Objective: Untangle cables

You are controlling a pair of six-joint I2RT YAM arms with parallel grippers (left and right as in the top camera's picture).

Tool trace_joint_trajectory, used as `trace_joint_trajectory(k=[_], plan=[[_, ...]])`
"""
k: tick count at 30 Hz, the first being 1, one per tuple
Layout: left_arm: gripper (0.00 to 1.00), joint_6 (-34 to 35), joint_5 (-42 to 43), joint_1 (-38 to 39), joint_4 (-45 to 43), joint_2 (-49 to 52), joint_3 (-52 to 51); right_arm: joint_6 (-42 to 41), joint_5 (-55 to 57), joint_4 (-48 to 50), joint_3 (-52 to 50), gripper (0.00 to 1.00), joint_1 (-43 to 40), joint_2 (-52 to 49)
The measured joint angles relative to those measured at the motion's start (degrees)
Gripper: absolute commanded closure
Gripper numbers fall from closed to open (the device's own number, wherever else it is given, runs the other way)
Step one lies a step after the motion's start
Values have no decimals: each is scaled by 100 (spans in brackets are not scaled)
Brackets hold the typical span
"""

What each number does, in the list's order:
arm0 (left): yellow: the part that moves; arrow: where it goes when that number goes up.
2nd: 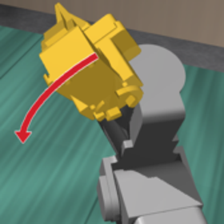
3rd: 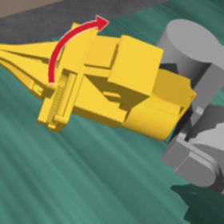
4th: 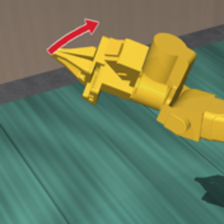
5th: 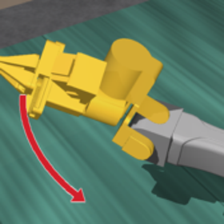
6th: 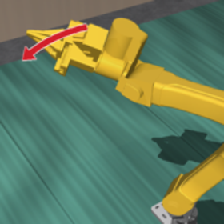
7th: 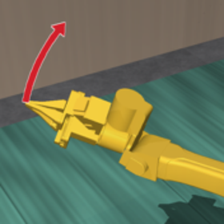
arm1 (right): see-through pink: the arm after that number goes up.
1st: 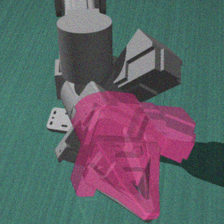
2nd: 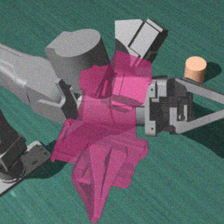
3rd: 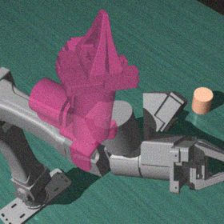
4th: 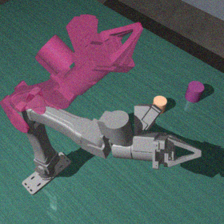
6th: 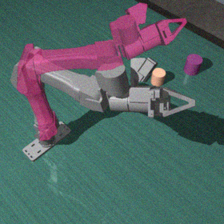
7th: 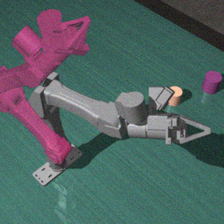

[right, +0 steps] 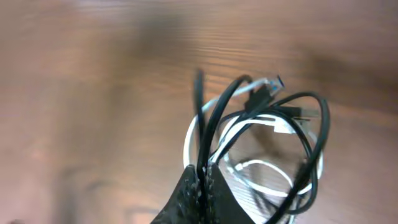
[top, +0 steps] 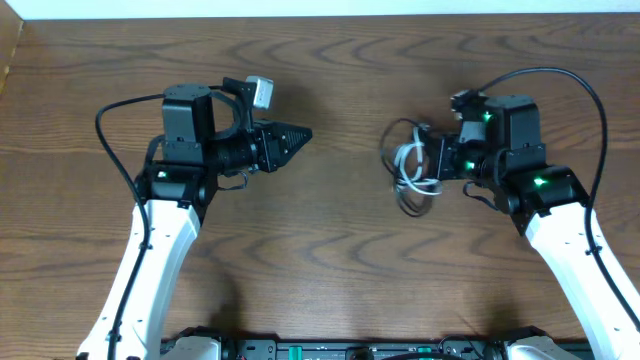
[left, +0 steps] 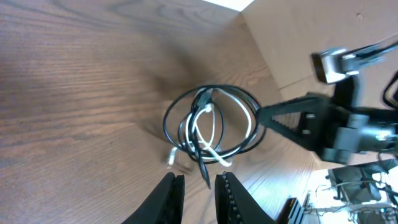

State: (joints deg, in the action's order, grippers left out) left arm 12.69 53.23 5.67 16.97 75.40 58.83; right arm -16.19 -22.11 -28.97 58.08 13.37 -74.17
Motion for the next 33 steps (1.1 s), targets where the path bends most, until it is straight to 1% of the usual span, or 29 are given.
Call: trace_joint_trajectory(k=[2,4,7,9,13,16,18,19,23,25,28,32,33], plan=[[78,-85,0,0,2,26,0,138,-415,13,0,99,2,46],[79,-144,0,0,0,28,-22,138,-420,-304,9,99,11,111],[79,-240,0,0,-4,28,-125,-483,841,-1670,26,99,33,173],[79,-254,2,0,-7,33,-210,-673,1624,-2205,7,99,37,170],[79,-275,0,0,-22,37,-328,-804,2468,-2428,7,99,37,170],[79,-310,2,0,-33,37,-380,-1154,3047,-2629,7,99,37,170],[79,-334,0,0,-33,35,-444,-1237,3215,-2367,7,99,37,170],[79,-350,2,0,-42,37,-470,-1165,3141,-2227,-2,99,39,173],[80,-358,0,2,-44,42,-638,-686,2221,-933,9,99,92,177],[79,-374,0,0,-37,42,-723,-516,1733,-656,164,99,127,177],[80,-378,0,0,-44,42,-802,-295,1285,-739,780,99,151,157],[80,-378,2,0,-131,42,-813,24,960,-1401,2428,99,151,155],[80,-378,2,0,-142,42,-813,120,911,-1714,2896,99,151,155]])
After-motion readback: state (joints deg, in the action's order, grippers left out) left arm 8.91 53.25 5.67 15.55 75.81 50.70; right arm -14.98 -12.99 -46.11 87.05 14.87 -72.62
